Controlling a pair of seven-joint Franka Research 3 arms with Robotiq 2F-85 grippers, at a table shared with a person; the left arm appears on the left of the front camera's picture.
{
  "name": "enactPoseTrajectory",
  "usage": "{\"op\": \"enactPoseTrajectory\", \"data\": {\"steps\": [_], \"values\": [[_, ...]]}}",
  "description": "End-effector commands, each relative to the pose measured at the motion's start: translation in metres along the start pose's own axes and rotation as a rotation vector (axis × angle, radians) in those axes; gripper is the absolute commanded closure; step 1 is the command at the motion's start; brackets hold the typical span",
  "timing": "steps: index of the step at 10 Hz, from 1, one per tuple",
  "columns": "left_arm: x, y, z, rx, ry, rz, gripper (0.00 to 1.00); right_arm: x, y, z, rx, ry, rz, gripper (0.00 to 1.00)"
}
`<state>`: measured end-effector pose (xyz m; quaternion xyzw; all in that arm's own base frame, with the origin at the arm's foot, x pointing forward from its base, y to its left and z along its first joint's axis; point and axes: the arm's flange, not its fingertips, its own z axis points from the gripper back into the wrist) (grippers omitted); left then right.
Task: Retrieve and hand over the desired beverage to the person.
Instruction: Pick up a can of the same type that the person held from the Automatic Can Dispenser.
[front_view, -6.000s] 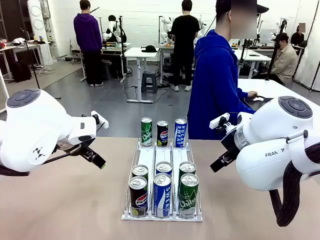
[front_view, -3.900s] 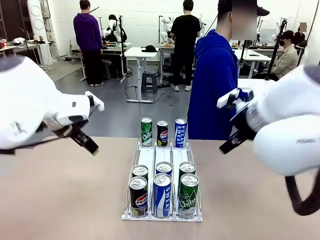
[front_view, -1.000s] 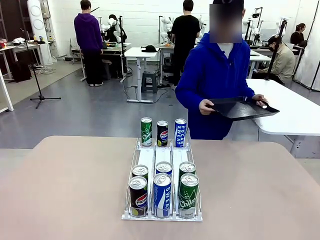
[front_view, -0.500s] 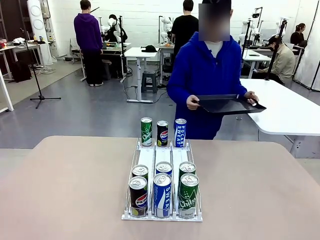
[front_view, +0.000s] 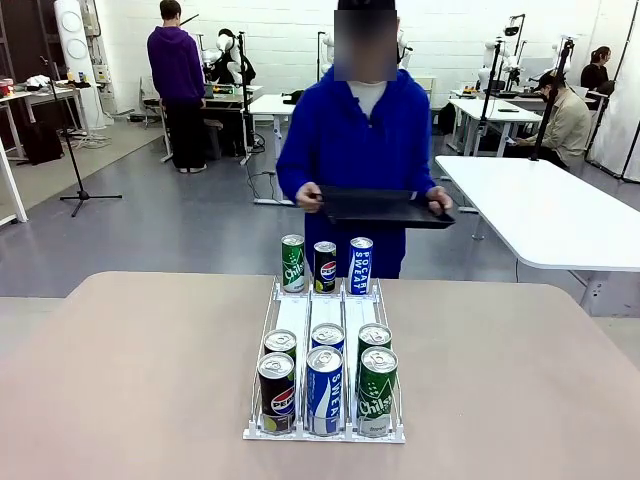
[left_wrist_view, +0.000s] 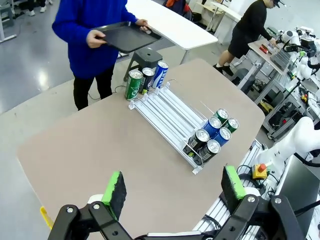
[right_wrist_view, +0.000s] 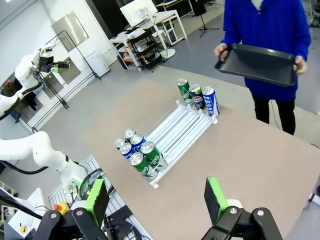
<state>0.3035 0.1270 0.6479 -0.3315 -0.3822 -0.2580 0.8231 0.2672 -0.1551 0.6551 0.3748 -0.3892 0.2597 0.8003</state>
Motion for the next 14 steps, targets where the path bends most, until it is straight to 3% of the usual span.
{"op": "enactPoseTrajectory", "data": {"steps": [1,14], "values": [[0.0009,0.0006,0.0002,-0.015,-0.014,-0.022,0.0,0.0022,-0.0007,-0.0011,0.014,-0.013,0.017,0.0],[0.0009,0.0006,0.0002,-0.015,-0.014,-0.022,0.0,0.0022,-0.0007,-0.0011,0.014,-0.013,0.017,0.0]]}}
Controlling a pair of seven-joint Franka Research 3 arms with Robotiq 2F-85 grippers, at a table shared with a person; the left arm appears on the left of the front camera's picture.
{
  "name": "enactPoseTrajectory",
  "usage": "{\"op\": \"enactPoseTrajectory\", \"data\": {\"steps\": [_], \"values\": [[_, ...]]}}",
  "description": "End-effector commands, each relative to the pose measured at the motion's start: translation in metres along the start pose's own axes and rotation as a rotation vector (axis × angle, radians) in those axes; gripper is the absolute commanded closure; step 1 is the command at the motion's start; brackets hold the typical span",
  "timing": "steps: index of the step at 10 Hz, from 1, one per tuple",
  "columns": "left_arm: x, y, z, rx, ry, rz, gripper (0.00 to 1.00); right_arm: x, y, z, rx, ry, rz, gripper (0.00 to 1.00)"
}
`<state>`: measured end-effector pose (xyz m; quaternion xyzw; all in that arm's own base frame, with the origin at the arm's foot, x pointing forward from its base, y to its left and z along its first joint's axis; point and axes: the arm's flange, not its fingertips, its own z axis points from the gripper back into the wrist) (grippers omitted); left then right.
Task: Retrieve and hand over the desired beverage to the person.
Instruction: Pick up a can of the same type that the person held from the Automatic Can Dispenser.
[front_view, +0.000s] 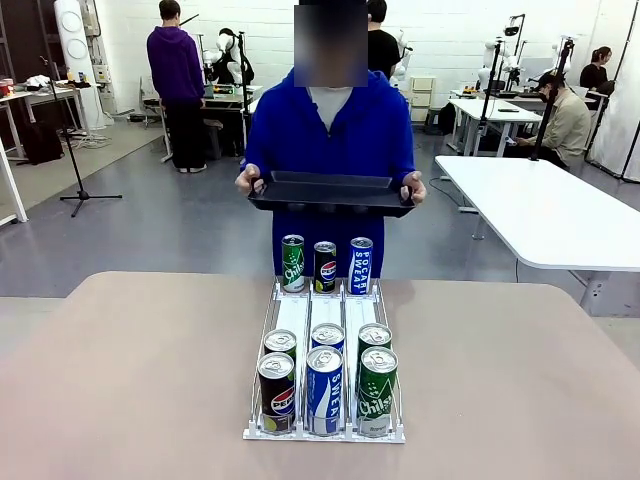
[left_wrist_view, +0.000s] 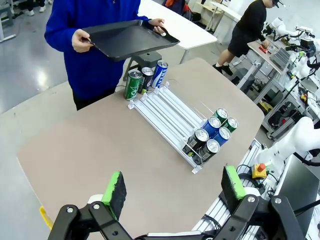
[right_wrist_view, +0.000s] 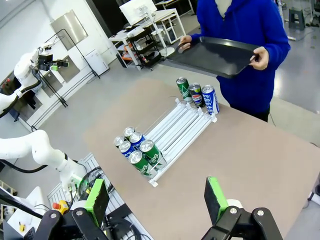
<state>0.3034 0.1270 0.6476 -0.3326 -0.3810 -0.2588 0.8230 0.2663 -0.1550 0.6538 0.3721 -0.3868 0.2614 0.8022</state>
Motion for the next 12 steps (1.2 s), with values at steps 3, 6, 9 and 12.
{"op": "enactPoseTrajectory", "data": {"steps": [3,6,9,12], "values": [[0.0012,0.0007,0.0002,-0.012,-0.016,-0.022,0.0,0.0037,-0.0009,-0.0009,0.017,-0.021,0.015,0.0],[0.0012,0.0007,0.0002,-0.012,-0.016,-0.022,0.0,0.0037,-0.0009,-0.0009,0.017,-0.021,0.015,0.0],[0.0012,0.0007,0.0002,-0.012,-0.016,-0.022,0.0,0.0037,-0.0009,-0.0009,0.017,-0.021,0.015,0.0],[0.0012,0.0007,0.0002,-0.012,-0.016,-0.022,0.0,0.0037,-0.0009,-0.0009,0.017,-0.021,0.015,0.0]]}}
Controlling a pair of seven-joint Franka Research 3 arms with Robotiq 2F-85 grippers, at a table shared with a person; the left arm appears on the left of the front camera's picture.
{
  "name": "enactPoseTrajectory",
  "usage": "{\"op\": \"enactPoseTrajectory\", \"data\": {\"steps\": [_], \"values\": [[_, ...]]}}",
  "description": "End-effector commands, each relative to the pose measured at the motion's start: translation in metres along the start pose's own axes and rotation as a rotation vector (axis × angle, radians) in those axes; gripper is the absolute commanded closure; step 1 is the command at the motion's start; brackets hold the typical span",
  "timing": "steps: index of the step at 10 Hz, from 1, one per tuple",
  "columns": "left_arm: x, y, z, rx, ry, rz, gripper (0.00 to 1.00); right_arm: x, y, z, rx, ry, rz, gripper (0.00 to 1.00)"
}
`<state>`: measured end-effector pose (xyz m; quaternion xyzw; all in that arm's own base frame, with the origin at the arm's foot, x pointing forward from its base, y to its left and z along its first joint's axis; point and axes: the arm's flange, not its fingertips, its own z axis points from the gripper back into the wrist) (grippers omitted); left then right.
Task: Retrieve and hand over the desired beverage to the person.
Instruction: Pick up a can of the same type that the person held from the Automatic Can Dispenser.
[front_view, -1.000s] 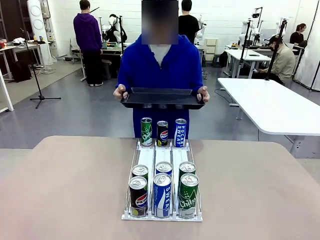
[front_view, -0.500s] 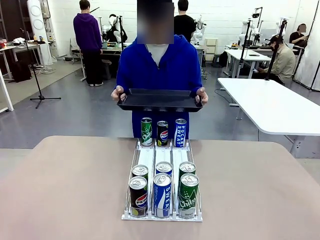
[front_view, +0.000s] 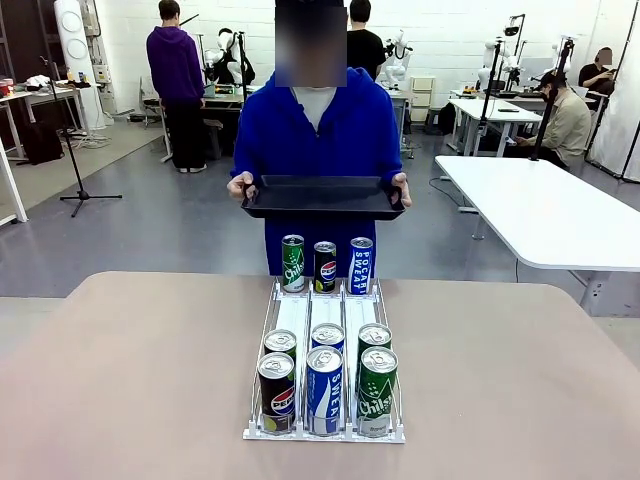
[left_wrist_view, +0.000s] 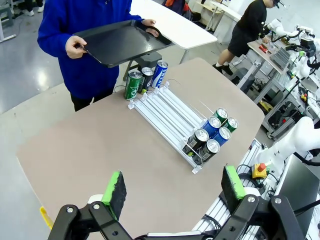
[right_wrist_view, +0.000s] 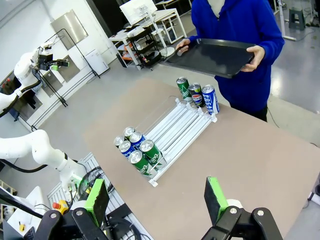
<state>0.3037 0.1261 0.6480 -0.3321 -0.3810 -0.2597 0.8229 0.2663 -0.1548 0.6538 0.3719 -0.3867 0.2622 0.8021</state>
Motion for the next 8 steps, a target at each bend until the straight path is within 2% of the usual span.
{"op": "enactPoseTrajectory", "data": {"steps": [1,8], "values": [[0.0006,0.0012,0.0009,-0.012,-0.017,-0.02,0.0,0.0037,-0.001,-0.0008,0.017,-0.022,0.014,0.0],[0.0006,0.0012,0.0009,-0.012,-0.017,-0.02,0.0,0.0037,-0.001,-0.0008,0.017,-0.022,0.014,0.0]]}}
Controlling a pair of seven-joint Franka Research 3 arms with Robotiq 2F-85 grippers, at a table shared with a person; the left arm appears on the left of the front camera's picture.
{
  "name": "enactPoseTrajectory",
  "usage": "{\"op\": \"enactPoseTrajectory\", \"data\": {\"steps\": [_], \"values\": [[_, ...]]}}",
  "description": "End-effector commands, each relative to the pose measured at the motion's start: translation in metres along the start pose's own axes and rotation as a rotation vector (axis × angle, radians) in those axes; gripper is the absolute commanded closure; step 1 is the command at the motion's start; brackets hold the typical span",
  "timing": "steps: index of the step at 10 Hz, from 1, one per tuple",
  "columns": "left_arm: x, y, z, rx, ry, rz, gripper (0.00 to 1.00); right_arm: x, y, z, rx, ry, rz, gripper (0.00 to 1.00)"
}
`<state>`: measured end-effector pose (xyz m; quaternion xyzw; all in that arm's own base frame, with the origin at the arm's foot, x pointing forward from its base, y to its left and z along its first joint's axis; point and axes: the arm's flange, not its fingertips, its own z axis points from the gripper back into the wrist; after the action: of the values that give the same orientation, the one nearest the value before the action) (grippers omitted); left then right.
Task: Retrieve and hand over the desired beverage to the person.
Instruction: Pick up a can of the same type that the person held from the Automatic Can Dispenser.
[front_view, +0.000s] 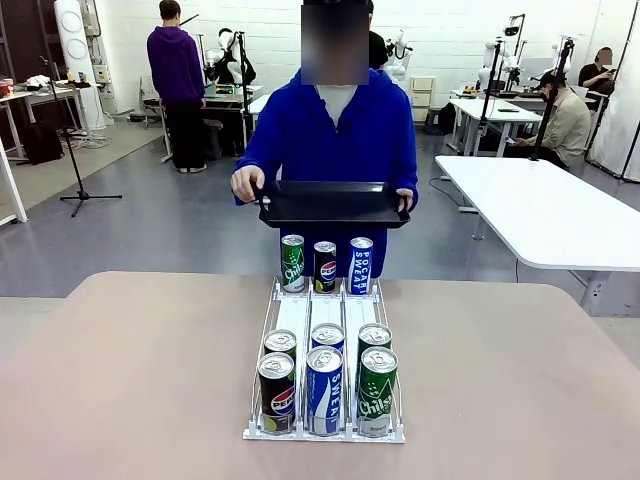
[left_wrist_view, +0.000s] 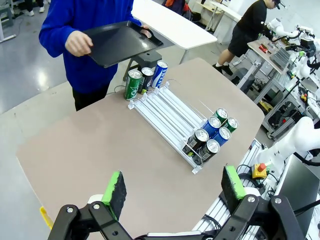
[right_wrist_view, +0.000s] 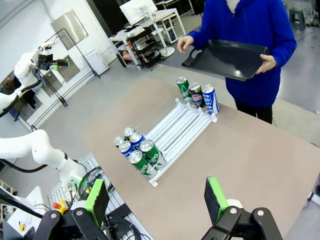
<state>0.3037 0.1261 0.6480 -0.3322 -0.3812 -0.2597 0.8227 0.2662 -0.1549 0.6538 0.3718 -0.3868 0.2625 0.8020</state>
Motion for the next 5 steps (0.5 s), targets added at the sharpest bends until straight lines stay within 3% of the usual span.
{"op": "enactPoseTrajectory", "data": {"steps": [1,5], "values": [[0.0006,0.0012,0.0009,-0.012,-0.017,-0.02,0.0,0.0038,-0.0011,-0.0008,0.016,-0.022,0.013,0.0],[0.0006,0.0012,0.0009,-0.012,-0.017,-0.02,0.0,0.0038,-0.0011,-0.0008,0.016,-0.022,0.013,0.0]]}}
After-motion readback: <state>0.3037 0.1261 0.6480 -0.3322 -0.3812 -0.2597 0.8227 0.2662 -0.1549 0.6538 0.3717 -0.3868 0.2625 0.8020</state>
